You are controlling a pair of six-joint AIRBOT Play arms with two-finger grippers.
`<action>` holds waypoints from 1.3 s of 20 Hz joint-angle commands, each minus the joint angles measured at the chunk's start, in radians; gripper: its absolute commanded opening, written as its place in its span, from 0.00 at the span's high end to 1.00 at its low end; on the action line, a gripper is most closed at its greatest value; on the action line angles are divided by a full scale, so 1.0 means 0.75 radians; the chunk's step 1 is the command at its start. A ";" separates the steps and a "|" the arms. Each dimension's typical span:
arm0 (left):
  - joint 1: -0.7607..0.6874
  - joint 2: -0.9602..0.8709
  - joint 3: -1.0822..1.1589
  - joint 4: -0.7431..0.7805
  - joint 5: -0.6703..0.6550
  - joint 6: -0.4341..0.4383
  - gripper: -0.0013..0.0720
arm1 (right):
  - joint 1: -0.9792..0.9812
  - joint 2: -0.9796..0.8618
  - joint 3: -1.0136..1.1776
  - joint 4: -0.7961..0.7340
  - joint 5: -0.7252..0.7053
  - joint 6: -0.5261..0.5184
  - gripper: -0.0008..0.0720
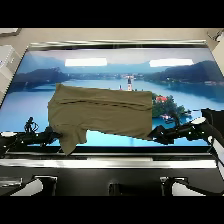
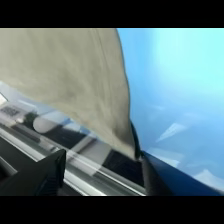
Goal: Fold the clothes and pants, and hang the long-sleeved shirts on hangers.
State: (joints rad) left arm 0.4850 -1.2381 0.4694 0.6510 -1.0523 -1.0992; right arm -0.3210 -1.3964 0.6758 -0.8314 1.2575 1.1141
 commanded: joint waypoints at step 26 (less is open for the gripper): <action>-0.001 0.043 0.286 -0.056 -0.138 -0.002 0.96 | 0.003 0.207 -0.097 0.310 -0.106 -0.065 0.96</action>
State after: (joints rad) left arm 0.4850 -1.2213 0.6189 0.6277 -1.1160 -1.1007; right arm -0.3191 -1.3247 0.5728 -0.6670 1.1000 1.0691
